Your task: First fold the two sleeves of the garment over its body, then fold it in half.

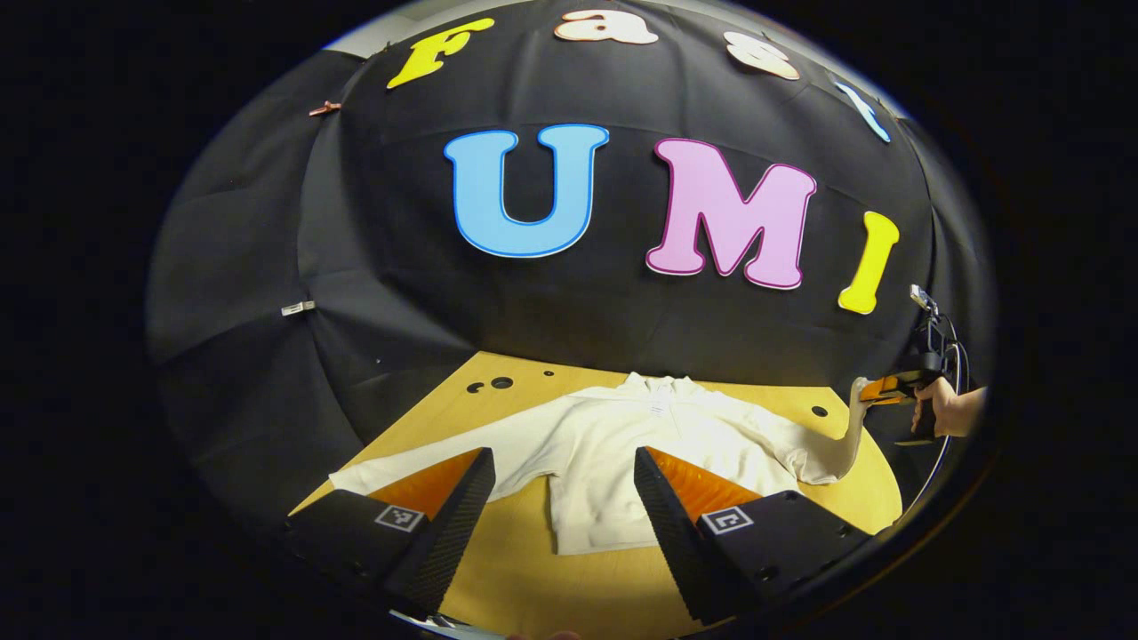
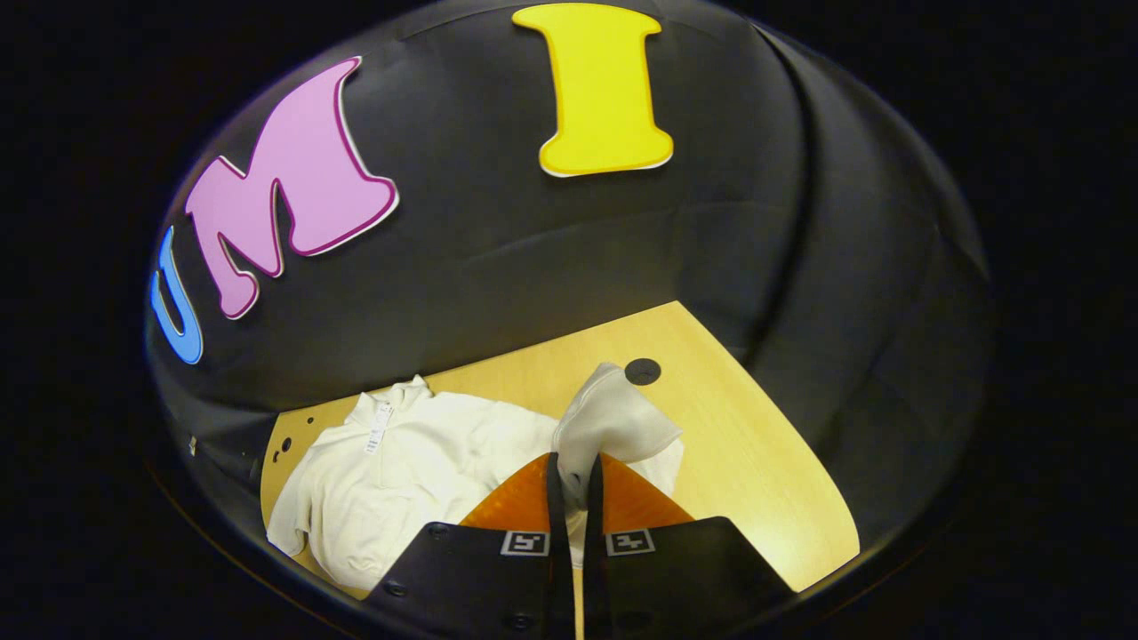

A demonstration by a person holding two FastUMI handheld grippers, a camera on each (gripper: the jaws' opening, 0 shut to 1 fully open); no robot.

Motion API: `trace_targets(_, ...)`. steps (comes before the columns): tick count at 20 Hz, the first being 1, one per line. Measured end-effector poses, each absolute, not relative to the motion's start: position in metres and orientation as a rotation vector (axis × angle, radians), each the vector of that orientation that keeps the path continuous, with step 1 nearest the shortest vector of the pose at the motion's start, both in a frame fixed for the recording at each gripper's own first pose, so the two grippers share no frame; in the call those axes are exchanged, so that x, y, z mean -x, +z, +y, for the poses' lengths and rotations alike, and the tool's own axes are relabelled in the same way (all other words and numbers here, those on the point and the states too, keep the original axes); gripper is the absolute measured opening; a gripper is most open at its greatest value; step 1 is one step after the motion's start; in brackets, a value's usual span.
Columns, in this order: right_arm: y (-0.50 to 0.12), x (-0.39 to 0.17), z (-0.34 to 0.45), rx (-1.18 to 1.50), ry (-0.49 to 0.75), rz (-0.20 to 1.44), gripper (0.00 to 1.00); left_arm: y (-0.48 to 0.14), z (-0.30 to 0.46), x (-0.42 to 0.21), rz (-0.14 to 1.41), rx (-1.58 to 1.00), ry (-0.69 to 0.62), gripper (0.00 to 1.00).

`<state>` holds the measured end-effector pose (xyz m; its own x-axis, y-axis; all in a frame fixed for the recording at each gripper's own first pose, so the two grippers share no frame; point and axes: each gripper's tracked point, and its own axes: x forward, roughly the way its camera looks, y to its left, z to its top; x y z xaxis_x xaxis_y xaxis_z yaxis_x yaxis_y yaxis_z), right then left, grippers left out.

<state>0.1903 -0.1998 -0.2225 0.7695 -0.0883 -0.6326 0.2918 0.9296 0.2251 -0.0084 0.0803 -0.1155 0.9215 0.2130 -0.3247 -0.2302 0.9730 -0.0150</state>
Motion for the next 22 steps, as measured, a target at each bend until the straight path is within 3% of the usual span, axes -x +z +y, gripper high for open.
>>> trace_targets(15, -0.236, -0.213, -0.094, -0.350, -0.051, 0.628, 0.08, -0.137, 0.068, 0.022, 0.373, 0.074, 0.190, 0.97)
trace_targets(22, -0.207, -0.181, -0.093, -0.269, -0.036, 0.554, 0.08, -0.152, 0.037, 0.028, 0.435, 0.037, 0.104, 0.97)
